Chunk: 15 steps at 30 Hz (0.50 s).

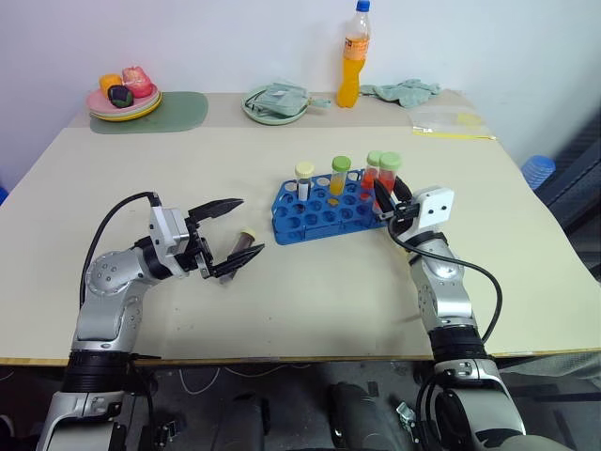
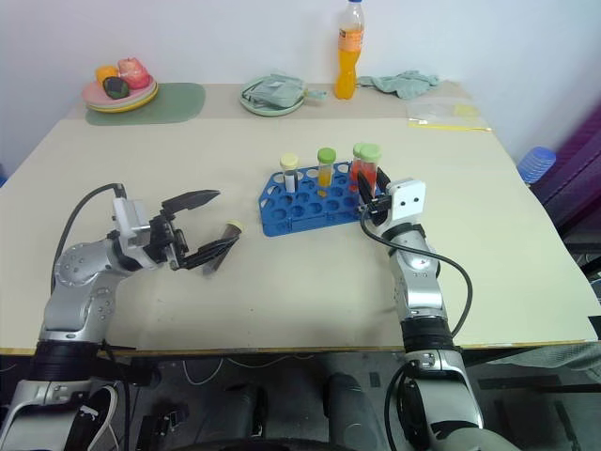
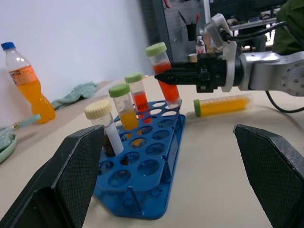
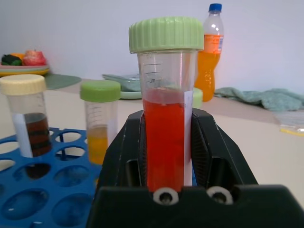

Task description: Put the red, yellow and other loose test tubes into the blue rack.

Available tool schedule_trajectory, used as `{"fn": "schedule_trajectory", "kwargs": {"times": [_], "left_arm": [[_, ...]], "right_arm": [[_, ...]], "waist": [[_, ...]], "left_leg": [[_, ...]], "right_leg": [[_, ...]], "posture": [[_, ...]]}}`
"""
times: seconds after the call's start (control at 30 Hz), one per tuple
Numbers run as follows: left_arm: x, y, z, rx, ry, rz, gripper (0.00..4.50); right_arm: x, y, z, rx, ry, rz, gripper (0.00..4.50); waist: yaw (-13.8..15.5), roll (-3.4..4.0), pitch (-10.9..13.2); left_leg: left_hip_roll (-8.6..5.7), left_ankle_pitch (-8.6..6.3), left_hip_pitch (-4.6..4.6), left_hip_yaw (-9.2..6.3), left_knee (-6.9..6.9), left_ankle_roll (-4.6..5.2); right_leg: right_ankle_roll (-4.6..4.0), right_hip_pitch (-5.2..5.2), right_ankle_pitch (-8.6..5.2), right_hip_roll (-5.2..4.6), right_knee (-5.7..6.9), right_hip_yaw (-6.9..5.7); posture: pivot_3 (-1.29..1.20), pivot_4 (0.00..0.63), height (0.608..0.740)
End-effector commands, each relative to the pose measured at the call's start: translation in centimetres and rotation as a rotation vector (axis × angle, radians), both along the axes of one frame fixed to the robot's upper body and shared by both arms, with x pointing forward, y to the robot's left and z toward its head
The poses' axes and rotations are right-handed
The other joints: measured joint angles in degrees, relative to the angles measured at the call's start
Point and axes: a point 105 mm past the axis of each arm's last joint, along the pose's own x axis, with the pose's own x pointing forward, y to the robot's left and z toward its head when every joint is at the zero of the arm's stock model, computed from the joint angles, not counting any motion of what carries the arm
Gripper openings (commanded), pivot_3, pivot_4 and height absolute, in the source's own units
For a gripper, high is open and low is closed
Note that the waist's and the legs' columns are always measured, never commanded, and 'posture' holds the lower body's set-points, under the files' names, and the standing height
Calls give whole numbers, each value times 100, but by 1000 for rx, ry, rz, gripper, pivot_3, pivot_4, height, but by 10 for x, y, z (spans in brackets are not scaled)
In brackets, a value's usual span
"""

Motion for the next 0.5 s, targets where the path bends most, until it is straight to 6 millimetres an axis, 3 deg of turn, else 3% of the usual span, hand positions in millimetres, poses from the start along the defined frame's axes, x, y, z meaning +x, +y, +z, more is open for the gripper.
{"fn": "schedule_trajectory", "kwargs": {"times": [0.03,0.5], "left_arm": [[-4,2,14,-5,-59,4,4500],[-3,3,14,3,-60,11,4500]], "right_arm": [[3,-1,16,-15,-63,-2,757],[7,9,8,-15,-49,14,757]], "waist": [[-1,0,0],[-2,0,0]], "left_leg": [[0,0,0,0,0,0],[0,0,0,0,0,0]], "right_leg": [[0,0,0,0,0,0],[1,0,1,0,1,0]], "posture": [[0,150,740],[0,150,740]]}}
